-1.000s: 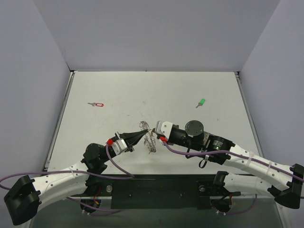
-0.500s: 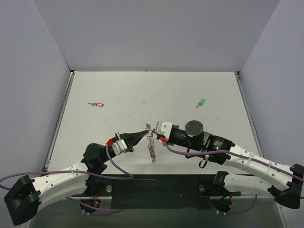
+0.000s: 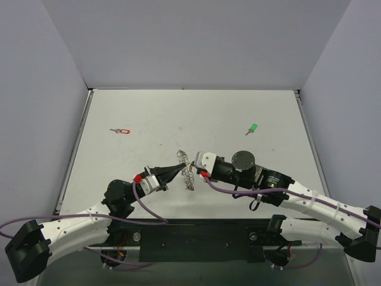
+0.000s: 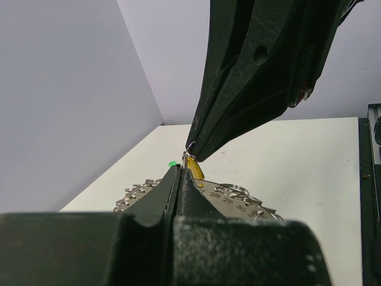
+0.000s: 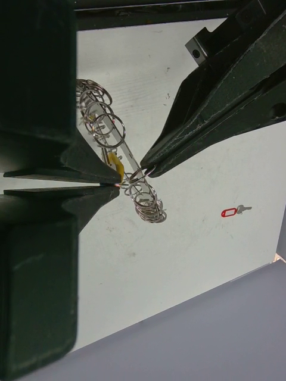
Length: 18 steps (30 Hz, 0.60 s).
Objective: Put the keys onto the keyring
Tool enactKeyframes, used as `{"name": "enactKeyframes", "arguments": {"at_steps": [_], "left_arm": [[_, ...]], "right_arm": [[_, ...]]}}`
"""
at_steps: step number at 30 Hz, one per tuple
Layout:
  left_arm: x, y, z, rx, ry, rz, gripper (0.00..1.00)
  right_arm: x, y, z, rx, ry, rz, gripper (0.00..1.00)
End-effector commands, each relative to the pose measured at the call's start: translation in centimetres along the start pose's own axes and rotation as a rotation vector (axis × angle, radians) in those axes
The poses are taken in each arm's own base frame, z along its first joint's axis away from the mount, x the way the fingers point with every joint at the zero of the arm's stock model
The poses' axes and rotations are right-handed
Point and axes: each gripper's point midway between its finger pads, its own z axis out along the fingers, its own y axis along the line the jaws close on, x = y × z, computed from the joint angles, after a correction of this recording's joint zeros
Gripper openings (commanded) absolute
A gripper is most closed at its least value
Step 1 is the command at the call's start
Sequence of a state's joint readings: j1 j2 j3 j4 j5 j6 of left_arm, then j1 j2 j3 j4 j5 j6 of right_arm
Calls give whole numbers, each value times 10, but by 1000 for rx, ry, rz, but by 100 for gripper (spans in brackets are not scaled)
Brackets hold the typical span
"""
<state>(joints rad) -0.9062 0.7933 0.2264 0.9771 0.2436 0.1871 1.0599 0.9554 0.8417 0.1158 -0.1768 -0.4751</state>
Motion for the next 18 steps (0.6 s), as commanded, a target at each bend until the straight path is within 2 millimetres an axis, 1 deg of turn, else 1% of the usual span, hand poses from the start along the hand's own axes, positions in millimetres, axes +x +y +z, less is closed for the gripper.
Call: {"name": "enactKeyframes", "arguments": {"at_steps": [1,4,18], "left_arm": [[-29,8,5,-24,-101,24,0],[-28,12,4,-43,-95,26,0],[-29,9,5,-28,-98,24,0]], "right_arm": [[-9,-5,-1,16,-41,-1,0],[-9,-5,-2,14,-40,-2,0],[-11,-4,0,9,-47,-9,0]]}}
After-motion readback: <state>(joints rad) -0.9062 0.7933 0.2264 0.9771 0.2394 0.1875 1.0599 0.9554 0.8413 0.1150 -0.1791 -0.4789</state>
